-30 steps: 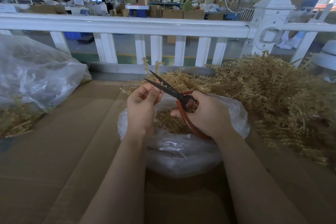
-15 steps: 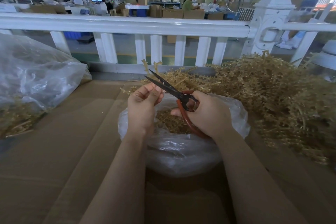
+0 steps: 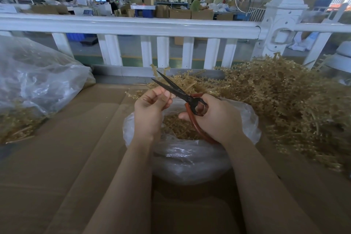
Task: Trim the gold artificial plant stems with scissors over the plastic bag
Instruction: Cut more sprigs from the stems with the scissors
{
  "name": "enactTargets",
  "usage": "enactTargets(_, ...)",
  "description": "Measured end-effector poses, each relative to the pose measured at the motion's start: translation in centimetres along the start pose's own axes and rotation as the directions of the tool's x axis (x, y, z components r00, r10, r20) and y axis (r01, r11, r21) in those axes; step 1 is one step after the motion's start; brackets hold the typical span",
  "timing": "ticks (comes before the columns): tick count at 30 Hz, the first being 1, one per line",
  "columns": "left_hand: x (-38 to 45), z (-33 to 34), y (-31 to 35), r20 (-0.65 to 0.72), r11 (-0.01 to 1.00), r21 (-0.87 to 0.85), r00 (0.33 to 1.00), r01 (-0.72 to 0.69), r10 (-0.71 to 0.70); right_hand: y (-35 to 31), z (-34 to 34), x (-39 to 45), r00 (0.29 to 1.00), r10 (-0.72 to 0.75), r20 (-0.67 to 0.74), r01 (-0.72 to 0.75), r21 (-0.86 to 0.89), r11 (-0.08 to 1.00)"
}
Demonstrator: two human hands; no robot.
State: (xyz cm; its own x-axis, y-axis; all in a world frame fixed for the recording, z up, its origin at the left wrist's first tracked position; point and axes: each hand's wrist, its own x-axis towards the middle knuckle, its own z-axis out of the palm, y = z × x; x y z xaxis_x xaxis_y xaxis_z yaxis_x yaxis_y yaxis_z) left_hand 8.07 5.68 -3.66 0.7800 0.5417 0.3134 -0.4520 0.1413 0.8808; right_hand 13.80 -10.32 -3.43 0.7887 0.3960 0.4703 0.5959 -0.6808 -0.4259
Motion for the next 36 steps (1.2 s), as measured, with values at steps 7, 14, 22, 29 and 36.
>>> enactTargets(7,-0.1,0.0,0.1,0.007,0.994,0.089,0.998,-0.058,0.057,-0.2,-0.3,-0.1,1.000,-0.016,-0.006,0.016,-0.013,1.000)
enactTargets(14,-0.1,0.1,-0.1,0.023,0.998,0.044,0.999,-0.050,0.049,-0.1,-0.1,0.0,1.000,-0.016,-0.022,0.017,0.022,1.000)
enactTargets(22,0.0,0.1,-0.2,0.008,1.000,0.029,1.000,-0.013,0.012,0.2,0.1,0.1,0.999,-0.022,-0.028,0.023,0.058,0.998)
enactTargets(29,0.0,0.2,-0.1,0.050,0.983,-0.094,0.987,0.159,-0.155,0.0,0.2,0.3,0.991,0.073,0.115,-0.115,0.410,0.905)
enactTargets(36,-1.0,1.5,0.0,0.181,0.976,-0.008,0.960,0.218,-0.213,0.0,0.0,1.1,0.975,0.172,0.139,-0.221,0.651,0.726)
